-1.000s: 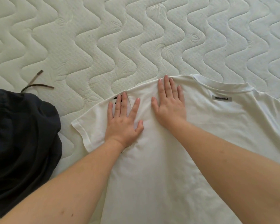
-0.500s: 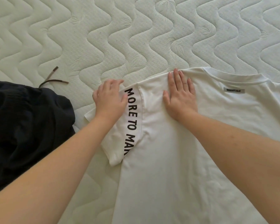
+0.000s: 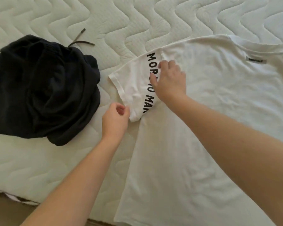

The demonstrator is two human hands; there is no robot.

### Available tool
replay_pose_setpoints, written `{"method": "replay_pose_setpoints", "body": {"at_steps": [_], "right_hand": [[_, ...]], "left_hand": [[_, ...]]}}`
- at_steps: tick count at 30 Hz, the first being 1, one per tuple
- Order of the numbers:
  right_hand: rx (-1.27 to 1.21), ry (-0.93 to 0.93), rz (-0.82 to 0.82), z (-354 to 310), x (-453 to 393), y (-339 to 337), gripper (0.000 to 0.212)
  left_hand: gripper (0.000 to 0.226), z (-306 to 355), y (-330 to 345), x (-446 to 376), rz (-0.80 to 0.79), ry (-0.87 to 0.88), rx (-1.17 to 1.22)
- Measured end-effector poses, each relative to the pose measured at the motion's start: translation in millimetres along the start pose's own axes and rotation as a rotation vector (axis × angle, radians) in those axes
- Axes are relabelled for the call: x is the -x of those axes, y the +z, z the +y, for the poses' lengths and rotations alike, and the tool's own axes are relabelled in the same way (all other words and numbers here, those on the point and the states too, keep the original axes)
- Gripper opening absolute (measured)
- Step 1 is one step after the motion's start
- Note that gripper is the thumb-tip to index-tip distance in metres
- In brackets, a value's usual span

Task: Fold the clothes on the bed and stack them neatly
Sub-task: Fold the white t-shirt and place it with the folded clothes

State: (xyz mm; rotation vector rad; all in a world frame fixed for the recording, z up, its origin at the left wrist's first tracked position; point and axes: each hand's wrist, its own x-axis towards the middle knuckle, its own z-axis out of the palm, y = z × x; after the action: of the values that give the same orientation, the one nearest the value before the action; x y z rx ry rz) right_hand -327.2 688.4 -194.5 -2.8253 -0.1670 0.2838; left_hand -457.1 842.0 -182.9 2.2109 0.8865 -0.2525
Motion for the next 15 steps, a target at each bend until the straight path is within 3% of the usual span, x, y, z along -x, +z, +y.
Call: {"method": "replay_pose_setpoints", "body": {"at_steps": [4,6,11,15], "right_hand": [[0.164,0.072,-0.203,-66,35,26,0.089],[0.287,0.109,-0.273,-78,41,36,0.099],[0.342,0.010,-0.180,-76,35,38,0.046],[0.045,0.039,-0.184,-48,19,12,0.030]], "left_hand": [[0.020,-43,10,70,-0.153,-0.133,-0.087],[0.026,-56,13,92,-0.208,-0.115,-0.172],[0.022,-62,19,117,-0.300,-0.077,-0.325],[0.012,-52,16,121,-0.332,-0.028,-0.307]]}}
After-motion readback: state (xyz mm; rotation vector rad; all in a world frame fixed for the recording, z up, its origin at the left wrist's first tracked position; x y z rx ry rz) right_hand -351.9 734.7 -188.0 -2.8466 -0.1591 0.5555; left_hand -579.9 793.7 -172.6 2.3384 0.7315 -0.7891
